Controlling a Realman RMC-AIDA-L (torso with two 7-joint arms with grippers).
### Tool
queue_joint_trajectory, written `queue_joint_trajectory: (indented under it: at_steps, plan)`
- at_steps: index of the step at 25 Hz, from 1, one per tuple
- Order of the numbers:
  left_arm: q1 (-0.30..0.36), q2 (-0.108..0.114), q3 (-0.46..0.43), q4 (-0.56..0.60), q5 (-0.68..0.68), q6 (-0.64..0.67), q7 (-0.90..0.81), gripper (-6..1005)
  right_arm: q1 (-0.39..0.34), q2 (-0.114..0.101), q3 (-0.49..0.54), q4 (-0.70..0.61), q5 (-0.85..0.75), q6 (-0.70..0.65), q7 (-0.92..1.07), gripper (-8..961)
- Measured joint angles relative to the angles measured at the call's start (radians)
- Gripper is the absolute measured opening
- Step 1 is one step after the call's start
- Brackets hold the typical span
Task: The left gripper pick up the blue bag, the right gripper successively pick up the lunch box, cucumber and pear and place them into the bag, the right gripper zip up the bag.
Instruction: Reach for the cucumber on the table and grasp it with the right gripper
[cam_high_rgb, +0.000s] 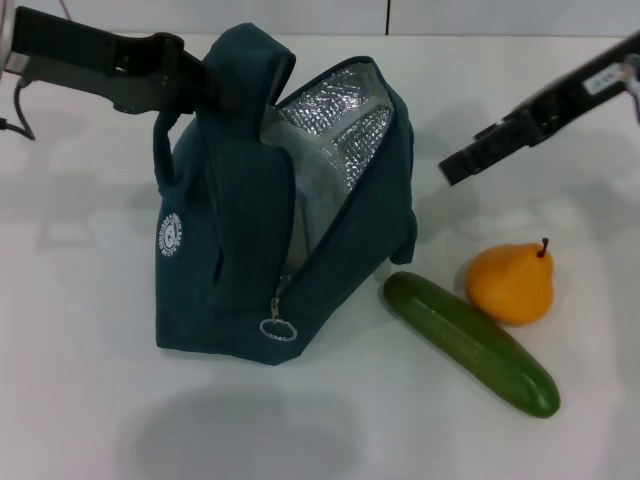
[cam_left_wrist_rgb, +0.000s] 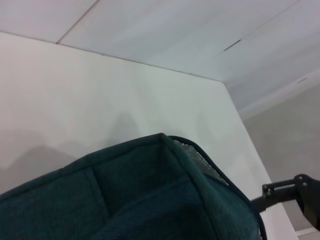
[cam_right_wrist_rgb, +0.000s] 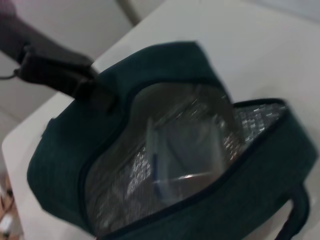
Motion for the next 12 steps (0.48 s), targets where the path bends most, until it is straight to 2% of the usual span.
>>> queue_joint_trajectory:
  at_steps: [4,8,12]
  plan:
    - [-0.006,0.0,0.0,-0.001,0.001,-0.003,-0.001,42,0.109,0.024,-0.002,0.081,-0.1,-0.048,0.021,875]
    - [-0.017,-0.002,0.002,-0.002,0.001,-0.013,-0.001,42,0.215,0.056,0.0,0.225,-0.196,-0.054,0.022,874]
    - [-0.028,-0.006,0.006,-0.003,0.002,-0.02,-0.002,42,0.28,0.091,-0.017,0.321,-0.258,-0.045,0.018,873]
